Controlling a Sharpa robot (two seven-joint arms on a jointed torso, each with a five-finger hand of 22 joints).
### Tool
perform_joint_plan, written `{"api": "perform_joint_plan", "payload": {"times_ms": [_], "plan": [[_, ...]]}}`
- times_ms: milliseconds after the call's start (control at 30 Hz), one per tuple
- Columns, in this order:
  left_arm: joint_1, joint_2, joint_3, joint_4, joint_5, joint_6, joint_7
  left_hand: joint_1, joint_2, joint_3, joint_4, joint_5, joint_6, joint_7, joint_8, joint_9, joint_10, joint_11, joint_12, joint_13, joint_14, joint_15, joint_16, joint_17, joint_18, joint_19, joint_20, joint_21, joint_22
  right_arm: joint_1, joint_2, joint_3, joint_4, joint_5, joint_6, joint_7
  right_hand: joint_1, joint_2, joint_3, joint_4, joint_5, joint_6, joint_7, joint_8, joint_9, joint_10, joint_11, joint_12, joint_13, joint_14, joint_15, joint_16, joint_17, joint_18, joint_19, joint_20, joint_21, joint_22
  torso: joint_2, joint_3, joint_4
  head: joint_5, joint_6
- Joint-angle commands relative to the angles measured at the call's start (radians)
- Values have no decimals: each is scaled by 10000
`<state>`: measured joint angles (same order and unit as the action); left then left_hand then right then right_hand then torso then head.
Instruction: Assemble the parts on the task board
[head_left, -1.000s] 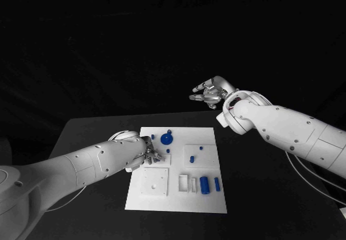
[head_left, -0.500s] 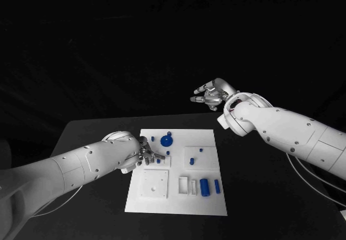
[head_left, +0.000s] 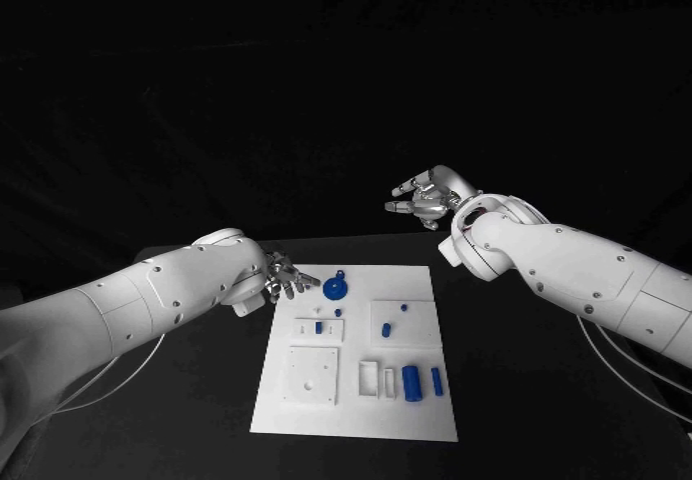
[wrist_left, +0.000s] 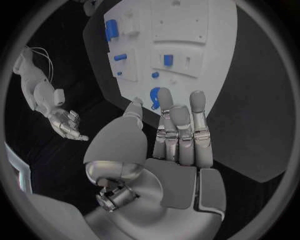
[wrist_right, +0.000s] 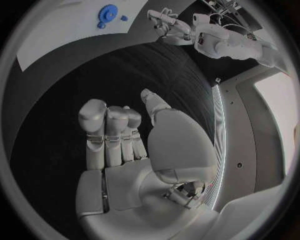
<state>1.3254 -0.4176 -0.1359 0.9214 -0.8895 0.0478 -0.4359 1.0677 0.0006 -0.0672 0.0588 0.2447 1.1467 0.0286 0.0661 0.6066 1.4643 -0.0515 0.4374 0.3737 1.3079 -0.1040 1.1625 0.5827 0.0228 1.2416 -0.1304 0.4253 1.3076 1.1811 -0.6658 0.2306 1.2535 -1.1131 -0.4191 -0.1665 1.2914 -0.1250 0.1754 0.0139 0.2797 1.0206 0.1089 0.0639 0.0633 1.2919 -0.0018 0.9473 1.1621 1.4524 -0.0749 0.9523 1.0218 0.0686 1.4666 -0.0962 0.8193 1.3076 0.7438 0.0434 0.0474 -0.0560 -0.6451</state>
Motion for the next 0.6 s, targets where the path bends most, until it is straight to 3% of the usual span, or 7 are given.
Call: {"api": "perform_joint_plan", "payload": {"times_ms": [33,167,267,367,500,567,600], "plan": [[102,113,9,-495,596,695,561,71,174,-159,-228,67,-498,153,106,-645,-78,102,-10,97,-129,54,126,-151,-2,-29,107,-70,171,-4,1,5,33,-88,161,44,-62,68,-85,26,43,-59,36,-16,0,-36,8,-38,-4,-30,32,-50,-15,95,236,69,-29,1067,34,27,-37,39,79],[184,276,22,-1172,654,757,845,121,333,-314,-305,66,-903,310,299,-2228,-109,173,4,187,-198,105,314,-404,57,-25,170,-104,181,-5,-26,5,105,-88,185,43,-38,78,-108,62,59,-62,37,-17,0,-28,8,-27,-1,-27,30,-45,-9,95,240,68,-26,1069,100,49,-73,71,150],[207,470,28,-1675,645,755,1039,92,324,-356,-251,-94,-1129,386,506,-3106,-106,209,6,220,-219,117,412,-534,85,-16,199,-103,183,-4,-55,5,174,-88,192,39,-44,70,-119,72,69,-64,36,-16,1,-31,7,-32,-5,-27,32,-46,-9,96,236,69,-40,1066,139,57,-84,60,174],[217,699,25,-2164,565,821,1198,126,307,-336,-213,-149,-1265,397,840,-3666,-96,202,14,246,-235,129,490,-666,93,-10,205,-96,176,-4,-82,5,281,-98,188,29,-44,70,-119,72,69,-64,36,-16,1,-31,7,-32,-5,-27,32,-46,-9,96,236,69,-40,1066,201,80,-114,86,224],[207,989,-6,-2778,328,942,1354,156,347,-325,-231,-68,-1282,399,973,-3832,-100,203,14,252,-243,126,525,-716,96,-7,201,-89,185,-2,-114,6,447,-119,183,18,-44,70,-119,72,69,-64,36,-16,1,-31,7,-32,-5,-27,32,-46,-9,96,236,69,-40,1066,324,126,-192,121,305],[186,1105,-22,-3060,177,952,1387,195,403,-310,-274,195,-1235,384,1023,-3848,-104,194,8,250,-246,121,531,-727,95,-7,197,-85,185,1,-131,7,520,-129,182,11,-36,65,-136,89,75,-58,34,-16,1,-25,6,-30,-6,-23,31,-36,0,95,240,68,-24,1069,377,156,-234,138,340],[175,1147,-30,-3167,122,954,1398,217,414,-307,-304,554,-1184,366,1066,-3836,-102,182,4,247,-243,113,535,-730,92,-6,190,-85,184,3,-141,7,546,-132,182,8,-36,65,-136,89,75,-58,34,-16,1,-25,6,-30,-6,-23,31,-36,0,95,240,68,-24,1069,388,156,-239,140,346]]}}
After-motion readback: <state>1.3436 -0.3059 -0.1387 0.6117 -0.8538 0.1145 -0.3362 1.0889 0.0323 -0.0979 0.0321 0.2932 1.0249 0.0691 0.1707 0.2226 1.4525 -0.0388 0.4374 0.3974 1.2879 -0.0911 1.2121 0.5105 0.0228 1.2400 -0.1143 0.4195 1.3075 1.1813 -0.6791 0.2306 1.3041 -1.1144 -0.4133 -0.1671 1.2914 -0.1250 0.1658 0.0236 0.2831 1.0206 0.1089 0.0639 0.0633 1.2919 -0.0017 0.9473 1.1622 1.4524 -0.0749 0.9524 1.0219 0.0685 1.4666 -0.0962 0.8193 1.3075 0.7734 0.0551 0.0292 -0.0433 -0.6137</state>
